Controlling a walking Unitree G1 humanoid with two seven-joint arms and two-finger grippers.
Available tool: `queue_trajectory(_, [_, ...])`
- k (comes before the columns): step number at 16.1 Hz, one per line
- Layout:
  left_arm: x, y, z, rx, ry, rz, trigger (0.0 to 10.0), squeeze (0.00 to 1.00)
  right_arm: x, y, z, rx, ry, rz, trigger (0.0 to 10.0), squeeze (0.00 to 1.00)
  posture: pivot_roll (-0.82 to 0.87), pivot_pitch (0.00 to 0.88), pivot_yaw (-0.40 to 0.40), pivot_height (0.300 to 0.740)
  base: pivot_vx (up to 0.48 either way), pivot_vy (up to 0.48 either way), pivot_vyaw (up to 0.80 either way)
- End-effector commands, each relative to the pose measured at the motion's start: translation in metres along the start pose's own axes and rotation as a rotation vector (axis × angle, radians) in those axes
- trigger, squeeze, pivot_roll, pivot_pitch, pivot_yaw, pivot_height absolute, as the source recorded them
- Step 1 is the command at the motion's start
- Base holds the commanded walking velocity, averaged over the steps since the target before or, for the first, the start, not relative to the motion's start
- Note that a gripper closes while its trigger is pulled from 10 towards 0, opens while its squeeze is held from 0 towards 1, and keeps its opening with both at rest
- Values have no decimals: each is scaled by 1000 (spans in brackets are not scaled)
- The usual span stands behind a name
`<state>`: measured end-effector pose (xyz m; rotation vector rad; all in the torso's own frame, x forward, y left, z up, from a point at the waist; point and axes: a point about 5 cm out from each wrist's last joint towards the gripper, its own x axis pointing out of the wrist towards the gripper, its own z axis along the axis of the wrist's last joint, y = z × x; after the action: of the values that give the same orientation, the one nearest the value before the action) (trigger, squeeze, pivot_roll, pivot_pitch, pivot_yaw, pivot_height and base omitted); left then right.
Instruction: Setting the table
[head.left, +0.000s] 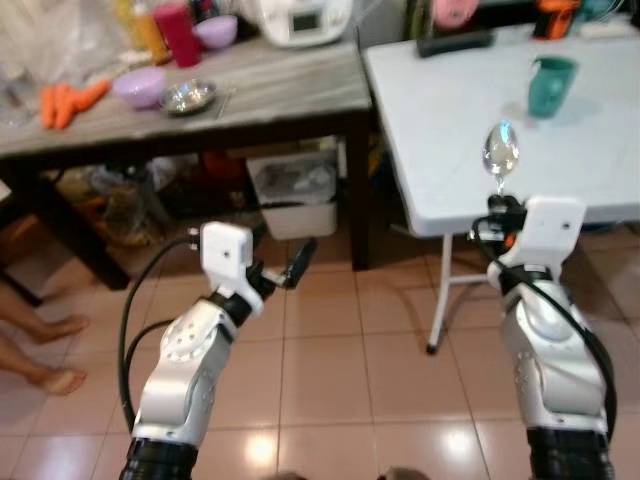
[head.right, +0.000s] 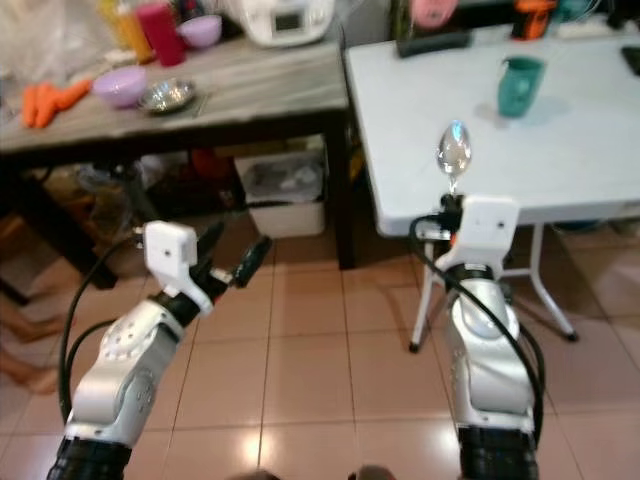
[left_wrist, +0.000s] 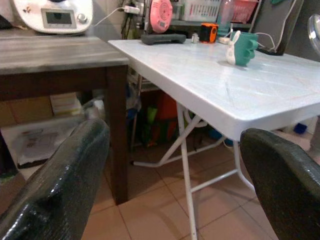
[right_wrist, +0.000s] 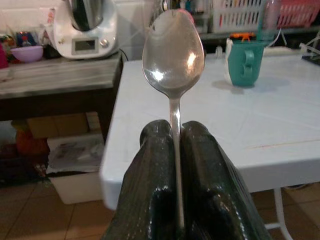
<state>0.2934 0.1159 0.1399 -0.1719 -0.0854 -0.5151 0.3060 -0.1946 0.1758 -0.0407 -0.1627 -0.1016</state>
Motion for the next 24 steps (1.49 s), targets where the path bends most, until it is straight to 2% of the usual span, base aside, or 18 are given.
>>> queue_trajectory(1, [-3,8,3,33,1,24,10000,0,1,4,7,10,-33,19,10000,0,-206,75,95,740,0,480,425])
queue_trajectory(6, [-4,7,1,29,0,35,10000,0,1,5,7,11,-34,31,10000,0,-206,76,91,740,0,459,86])
queue_trajectory(11, [-6,9,2,47,-3,23,10000,0,0,5,8,18,-38,35,10000,0,-206,81,90,740,51,0,0])
queue_trajectory(21, [-5,5,2,20,-8,-7,10000,0,-1,7,9,15,-45,52,10000,0,-210,82,91,740,438,0,0])
queue_trajectory(24, [-6,4,1,17,-8,-9,10000,0,0,7,9,20,-47,55,10000,0,-209,82,92,740,480,0,467])
